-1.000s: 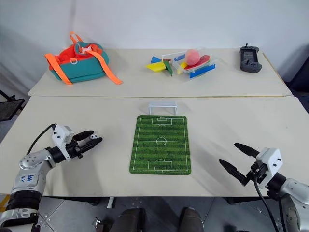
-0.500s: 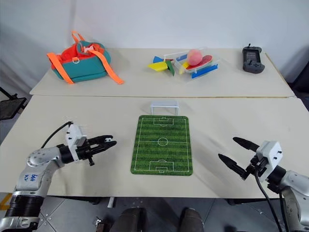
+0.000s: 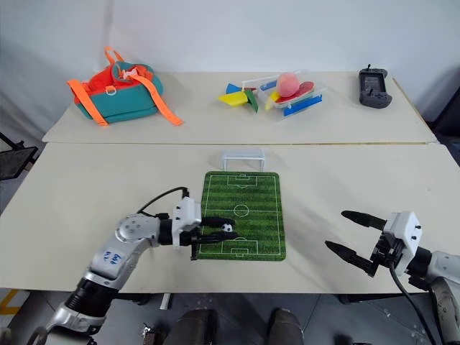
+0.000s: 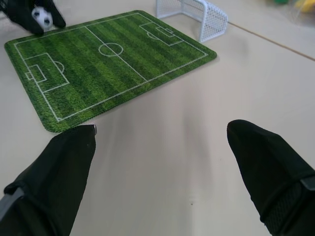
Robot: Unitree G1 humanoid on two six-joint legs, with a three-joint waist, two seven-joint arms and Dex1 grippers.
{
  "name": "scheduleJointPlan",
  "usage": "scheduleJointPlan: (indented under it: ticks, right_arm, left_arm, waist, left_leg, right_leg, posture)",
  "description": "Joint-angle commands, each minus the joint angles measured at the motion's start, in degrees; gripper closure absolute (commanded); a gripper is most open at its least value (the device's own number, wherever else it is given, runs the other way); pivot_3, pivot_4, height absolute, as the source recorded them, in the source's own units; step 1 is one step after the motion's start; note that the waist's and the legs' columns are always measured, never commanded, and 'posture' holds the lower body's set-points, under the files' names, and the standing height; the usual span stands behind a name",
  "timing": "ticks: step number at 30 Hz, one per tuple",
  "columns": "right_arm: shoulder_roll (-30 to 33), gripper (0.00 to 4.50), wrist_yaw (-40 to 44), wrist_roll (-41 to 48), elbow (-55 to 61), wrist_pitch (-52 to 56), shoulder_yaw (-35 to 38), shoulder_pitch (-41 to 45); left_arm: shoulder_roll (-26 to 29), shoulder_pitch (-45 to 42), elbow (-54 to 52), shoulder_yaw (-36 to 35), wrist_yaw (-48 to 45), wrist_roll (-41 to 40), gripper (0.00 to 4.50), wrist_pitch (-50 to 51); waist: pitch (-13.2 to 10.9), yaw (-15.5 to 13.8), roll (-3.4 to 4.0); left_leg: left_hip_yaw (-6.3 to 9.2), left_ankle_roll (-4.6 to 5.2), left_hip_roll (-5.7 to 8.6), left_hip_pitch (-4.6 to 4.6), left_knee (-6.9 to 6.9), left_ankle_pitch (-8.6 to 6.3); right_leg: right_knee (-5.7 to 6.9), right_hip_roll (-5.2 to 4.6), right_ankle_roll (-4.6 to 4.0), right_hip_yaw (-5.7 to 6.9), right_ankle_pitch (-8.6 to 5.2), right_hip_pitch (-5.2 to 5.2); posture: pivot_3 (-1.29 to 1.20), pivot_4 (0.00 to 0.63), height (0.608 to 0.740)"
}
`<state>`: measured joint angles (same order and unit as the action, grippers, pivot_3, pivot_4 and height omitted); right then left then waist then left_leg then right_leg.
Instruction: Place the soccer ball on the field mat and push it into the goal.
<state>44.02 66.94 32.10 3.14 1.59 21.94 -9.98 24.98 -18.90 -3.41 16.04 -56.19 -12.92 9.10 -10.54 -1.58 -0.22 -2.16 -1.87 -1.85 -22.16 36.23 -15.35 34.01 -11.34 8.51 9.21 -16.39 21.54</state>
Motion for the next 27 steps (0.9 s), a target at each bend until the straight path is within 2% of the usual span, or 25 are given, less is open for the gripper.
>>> scheduleJointPlan:
  ticks: [1,13,27]
  right_arm:
    - [-0.5,0.00,-1.0,1.1,3.1,0.4,2.7,-2.0]
    - [-0.7,0.00,-2.1,1.5,4.9,0.9,3.9,-4.5]
    - [-0.5,0.00,-1.4,2.7,5.8,1.3,5.3,-5.5]
  left_arm:
    - [-0.5,-0.4,0.7,1.5,-0.3,2.2,3.65,-3.3]
    - [-0.8,0.6,0.2,4.4,-2.1,3.9,3.65,-4.8]
    - [-2.8,-0.6,4.3,4.7,0.2,6.9,3.65,-7.7]
  waist:
    - [0.0,0.0,0.00]
    - [0.0,0.0,0.00]
    - [0.0,0.0,0.01]
  left_leg:
    - [0.00,0.01,0.00,-0.02,0.00,0.00]
    - [-0.01,0.04,0.00,-0.02,0.07,-0.03]
    - [-0.01,0.05,0.00,-0.02,0.12,-0.03]
  right_leg:
    - [-0.03,0.00,0.01,0.00,0.00,0.00]
    - [-0.03,-0.01,0.02,-0.03,0.02,0.00]
    - [-0.02,-0.01,0.03,-0.03,0.02,-0.02]
  posture:
    - [0.00,0.150,0.740]
    - [0.00,0.150,0.740]
    - [0.00,0.150,0.740]
